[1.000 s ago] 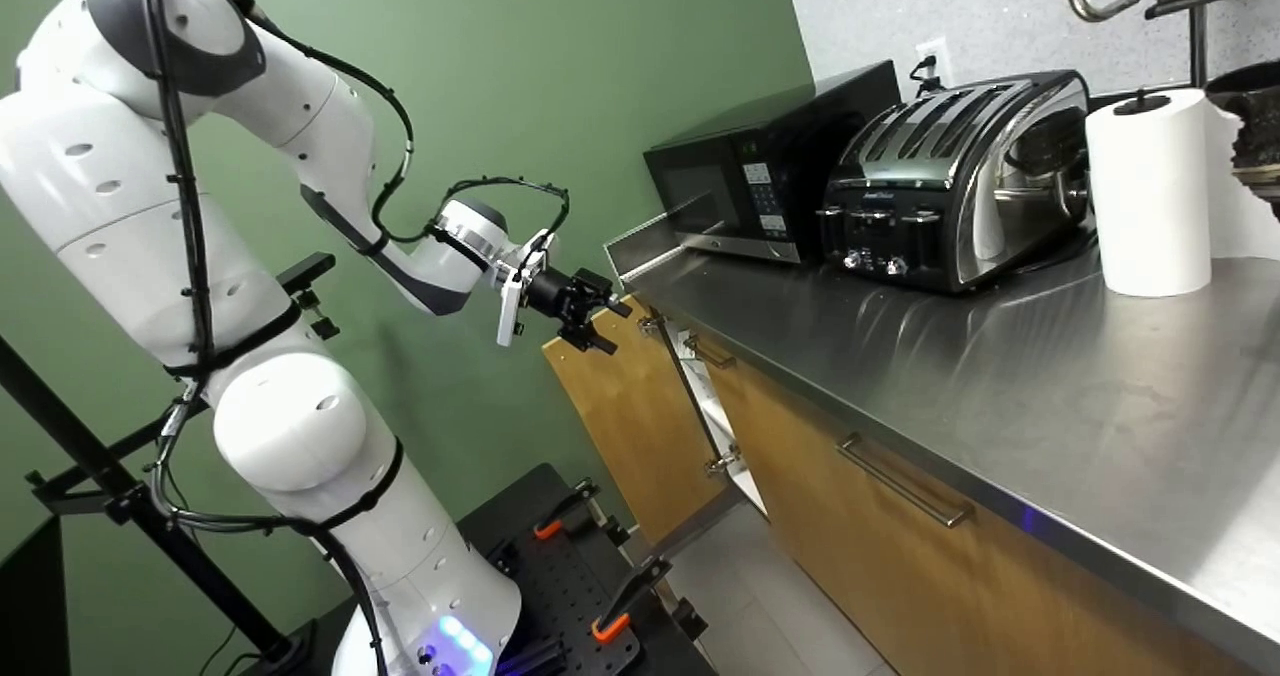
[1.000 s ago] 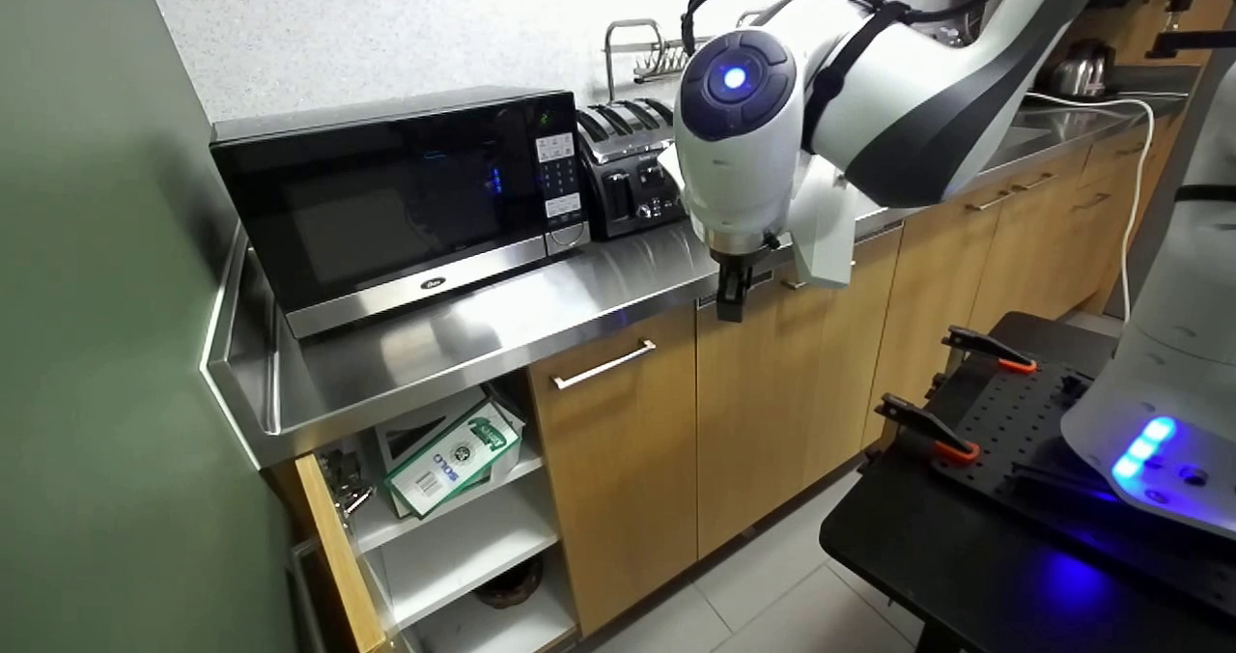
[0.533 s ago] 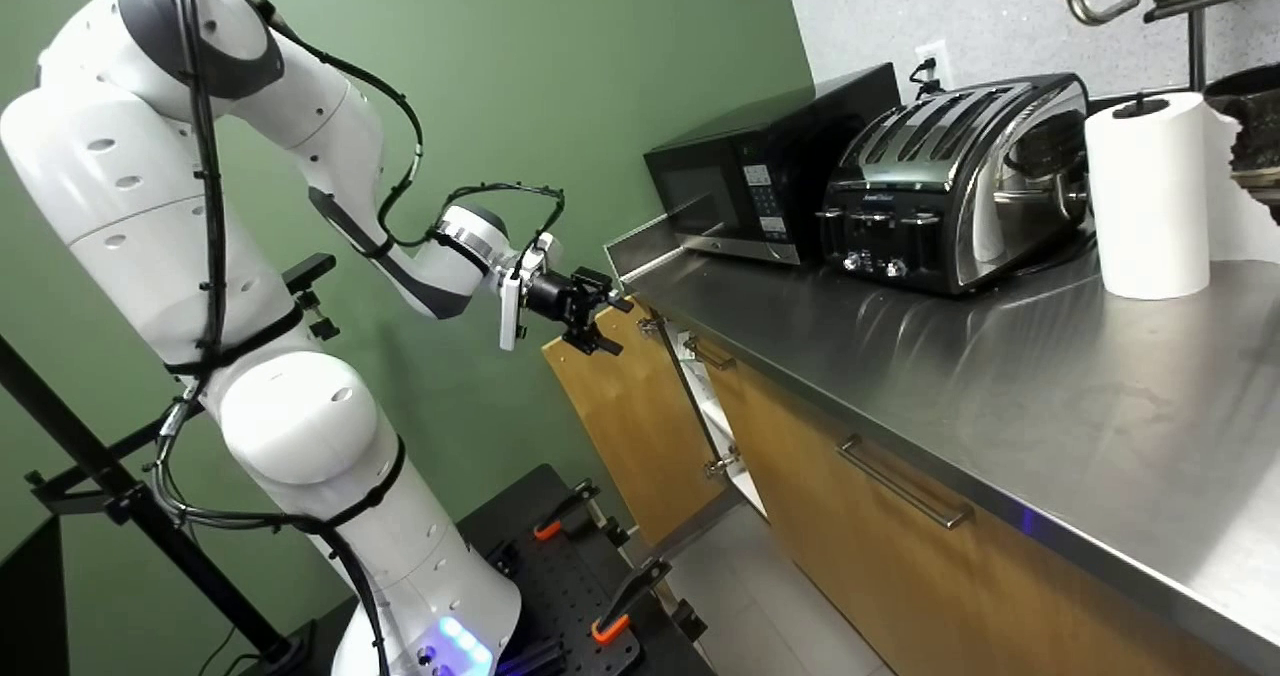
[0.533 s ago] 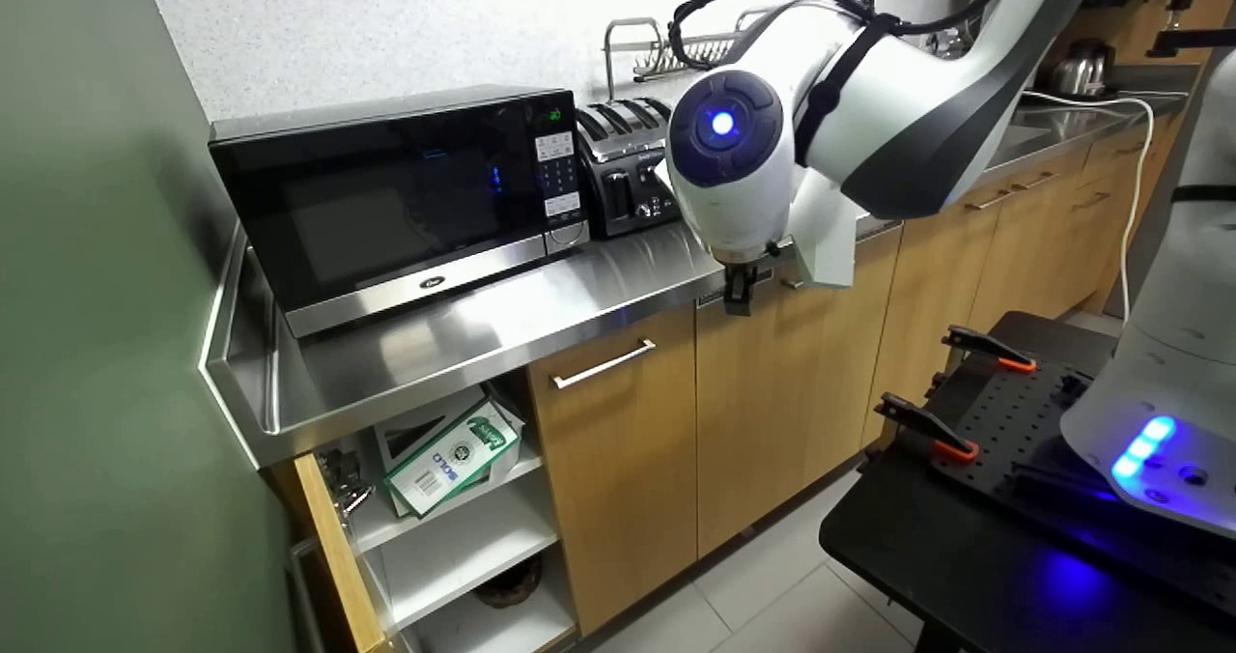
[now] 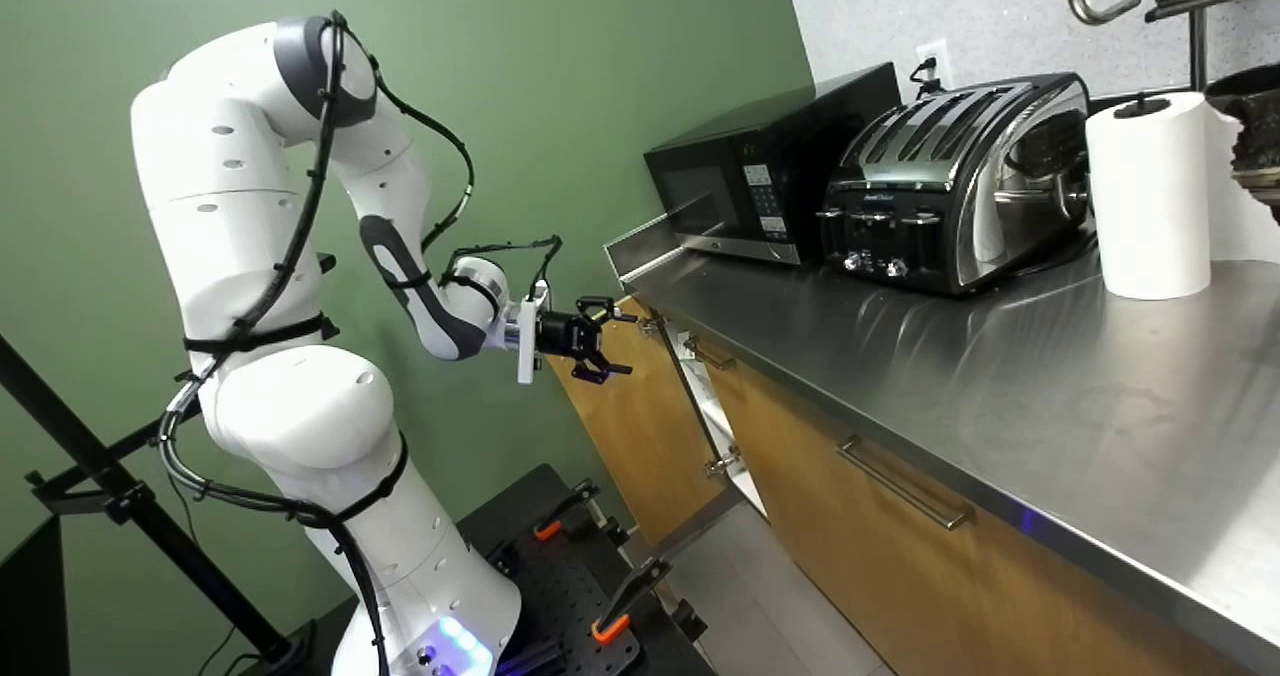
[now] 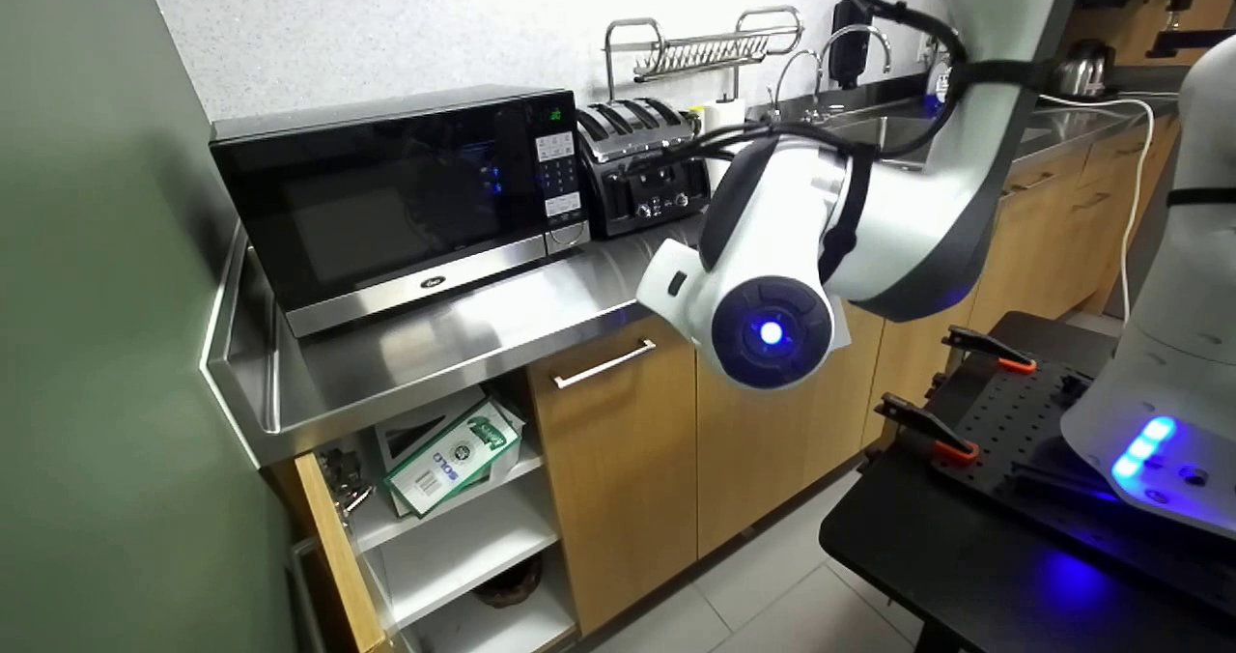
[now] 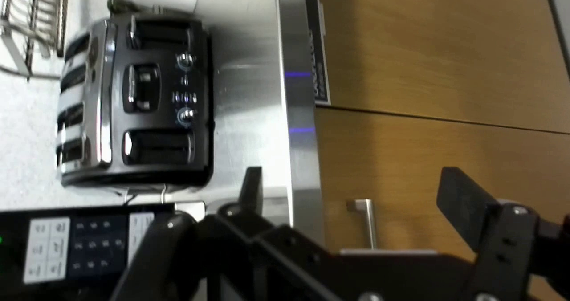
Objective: Open the second cupboard door from the left
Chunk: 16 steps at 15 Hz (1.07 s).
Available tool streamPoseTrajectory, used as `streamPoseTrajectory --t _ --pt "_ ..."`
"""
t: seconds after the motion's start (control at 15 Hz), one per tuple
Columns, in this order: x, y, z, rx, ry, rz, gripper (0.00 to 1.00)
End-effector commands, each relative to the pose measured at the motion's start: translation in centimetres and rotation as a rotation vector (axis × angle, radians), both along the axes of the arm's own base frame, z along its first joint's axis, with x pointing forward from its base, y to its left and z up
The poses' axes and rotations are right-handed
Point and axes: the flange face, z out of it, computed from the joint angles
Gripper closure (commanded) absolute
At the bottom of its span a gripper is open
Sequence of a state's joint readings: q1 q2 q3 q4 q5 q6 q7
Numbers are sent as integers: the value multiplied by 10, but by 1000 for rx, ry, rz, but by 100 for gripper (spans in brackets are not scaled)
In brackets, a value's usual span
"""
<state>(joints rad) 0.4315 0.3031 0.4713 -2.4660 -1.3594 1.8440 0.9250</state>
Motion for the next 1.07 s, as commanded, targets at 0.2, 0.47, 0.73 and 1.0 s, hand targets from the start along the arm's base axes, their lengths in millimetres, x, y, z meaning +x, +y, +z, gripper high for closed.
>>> streamPoseTrajectory --t 0.2,0.47,0.73,1.0 --pt "7 9 -34 -28 32 102 0" --pt "12 12 -38 -59 -3 99 0" --pt "19 21 -73 -161 -204 155 0" --pt "21 35 -128 -145 -362 131 0"
